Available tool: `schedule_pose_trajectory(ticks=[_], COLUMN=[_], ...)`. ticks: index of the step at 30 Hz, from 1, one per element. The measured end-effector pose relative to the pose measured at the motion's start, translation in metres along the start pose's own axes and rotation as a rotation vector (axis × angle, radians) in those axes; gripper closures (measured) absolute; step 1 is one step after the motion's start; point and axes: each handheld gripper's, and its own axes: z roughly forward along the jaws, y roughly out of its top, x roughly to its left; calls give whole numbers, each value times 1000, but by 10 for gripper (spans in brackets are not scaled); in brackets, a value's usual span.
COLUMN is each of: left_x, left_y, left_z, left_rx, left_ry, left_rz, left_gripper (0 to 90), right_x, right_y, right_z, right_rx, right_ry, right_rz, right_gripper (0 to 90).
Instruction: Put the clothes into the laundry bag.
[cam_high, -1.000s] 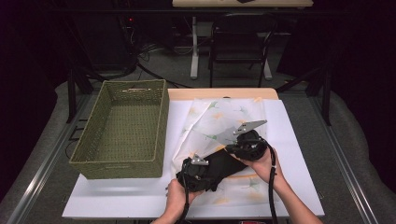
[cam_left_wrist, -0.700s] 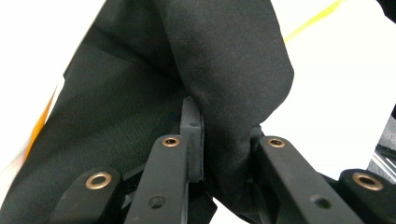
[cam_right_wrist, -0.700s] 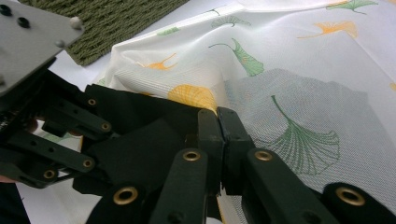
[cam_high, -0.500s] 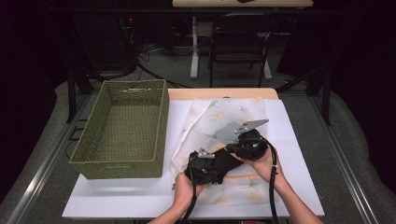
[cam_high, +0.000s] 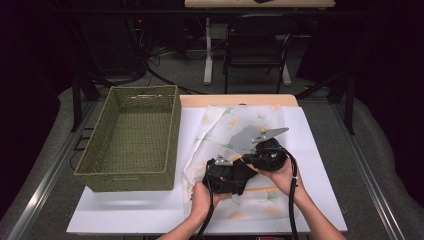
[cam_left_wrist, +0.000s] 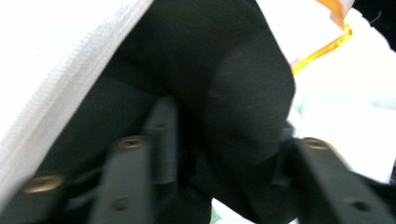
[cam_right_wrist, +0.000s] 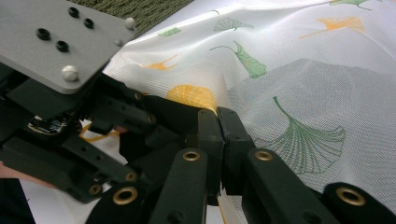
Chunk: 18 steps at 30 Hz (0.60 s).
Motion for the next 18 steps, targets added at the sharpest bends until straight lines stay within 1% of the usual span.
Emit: schedule_pose_trajectory(ticks=[1, 2, 3, 5, 6, 7, 8, 9, 10, 11, 12, 13, 15, 16, 17, 18], left_x=[0, 1, 1, -2, -4, -5, -8, -9, -11, -12, -14, -16, -18, -18, -19, -18], left_y=[-1, -1, -2, -3, -4, -4, -5, -6, -6, -6, -7, -8, -11, -12, -14, -15], left_z=[-1, -3, -5, -9, -12, -13, -14, -15, -15, -16, -16, -16, -14, -13, -11, -8], left_rx=[-5, -2, -2, 2, 13, 15, 19, 26, 30, 41, 43, 48, 60, 72, 77, 85], left_ry=[-5, -12, -10, 15, 29, 41, 57, 65, 81, 88, 99, 100, 115, 115, 131, 138], left_rz=[-15, -18, -8, 24, 48, 53, 68, 74, 78, 90, 88, 89, 94, 96, 91, 87], left_gripper=[455, 411, 370, 326, 297, 277, 261, 226, 210, 190, 172, 158, 147, 137, 119, 105], right_x=[0, 0, 0, 0, 0, 0, 0, 0, 0, 0, 0, 0, 1, 1, 1, 1], right_y=[0, 0, 0, 0, 0, 0, 0, 0, 0, 0, 0, 0, -1, -1, -1, -1], right_z=[0, 0, 0, -1, -1, -2, -2, -2, -1, -1, -1, -1, -1, -1, -1, -1], right_rx=[2, 0, 0, -1, -2, -3, -3, -3, -2, -1, 0, 0, 1, 1, 1, 1], right_ry=[0, 0, 0, -1, -2, -2, -3, -3, -3, -3, -3, -5, -6, -6, -6, -6], right_rz=[2, -1, -1, -3, 1, 0, -1, 0, 1, -1, 1, 0, 0, -1, -3, -4], right_gripper=[892, 891, 891, 891, 890, 890, 890, 890, 890, 890, 890, 890, 889, 889, 889, 889])
